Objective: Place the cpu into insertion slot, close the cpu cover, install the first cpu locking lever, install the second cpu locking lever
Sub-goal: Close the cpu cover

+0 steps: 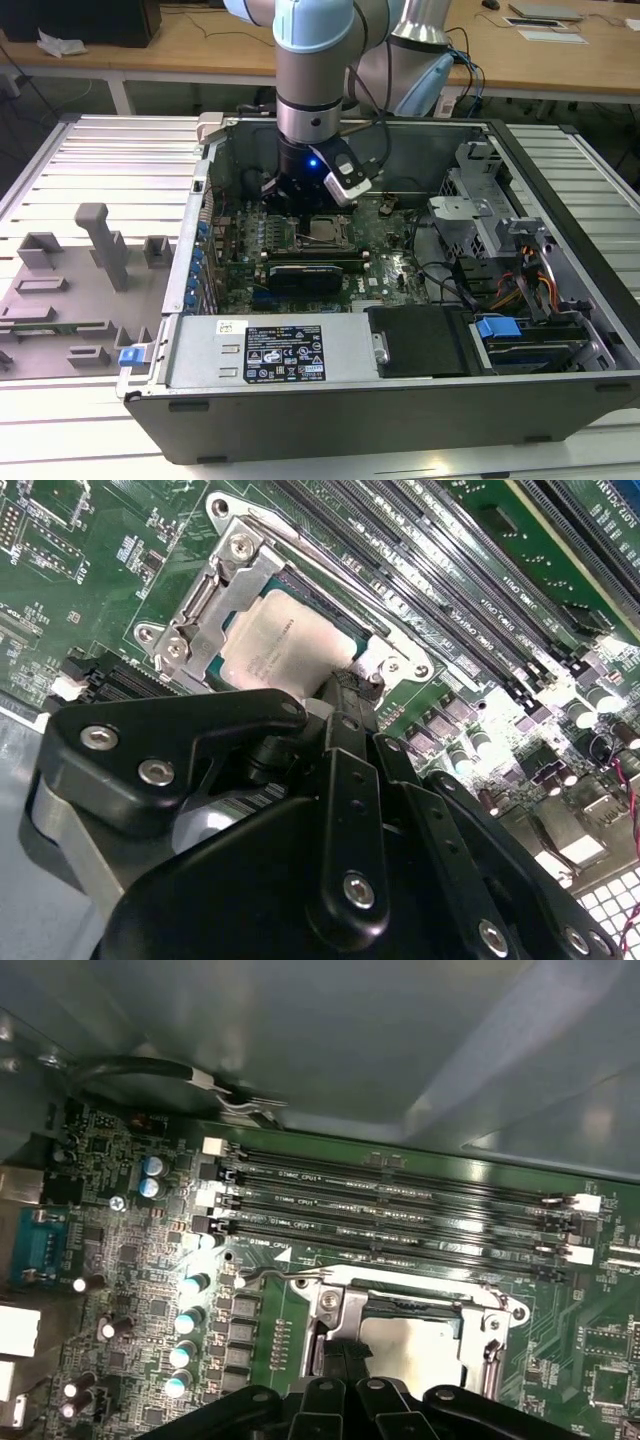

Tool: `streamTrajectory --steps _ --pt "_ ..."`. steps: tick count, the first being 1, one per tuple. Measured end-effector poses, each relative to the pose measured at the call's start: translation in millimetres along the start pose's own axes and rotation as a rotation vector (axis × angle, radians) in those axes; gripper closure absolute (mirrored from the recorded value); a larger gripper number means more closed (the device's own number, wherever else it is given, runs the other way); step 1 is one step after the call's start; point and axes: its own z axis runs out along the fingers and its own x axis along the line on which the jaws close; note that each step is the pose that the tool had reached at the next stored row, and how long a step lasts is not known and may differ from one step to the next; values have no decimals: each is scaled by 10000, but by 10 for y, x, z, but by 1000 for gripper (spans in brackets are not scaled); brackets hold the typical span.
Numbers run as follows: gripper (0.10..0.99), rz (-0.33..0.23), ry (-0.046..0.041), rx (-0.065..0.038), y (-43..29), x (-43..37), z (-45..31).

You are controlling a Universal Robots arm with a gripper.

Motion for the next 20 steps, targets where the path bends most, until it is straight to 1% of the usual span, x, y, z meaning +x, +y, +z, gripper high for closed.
streamTrajectory --steps 2,6,8,9,11,13,15,17,19,20 --pt "980 0 0 0 0 -6 -8" --pt "980 -19 0 0 1 -7 -57" --pt "980 -42 1 -1 2 -7 -114" --pt "980 -46 2 -1 3 -8 -127" --pt "980 -48 0 -2 3 -8 -127" --pt "980 -49 3 1 -2 -30 -128" --pt "980 -198 6 -2 -1 -30 -126" --pt "980 -236 8 -2 -2 -32 -126" --pt "980 -237 8 -4 -12 -63 -125" --pt "980 -238 10 -5 -26 -102 -124"
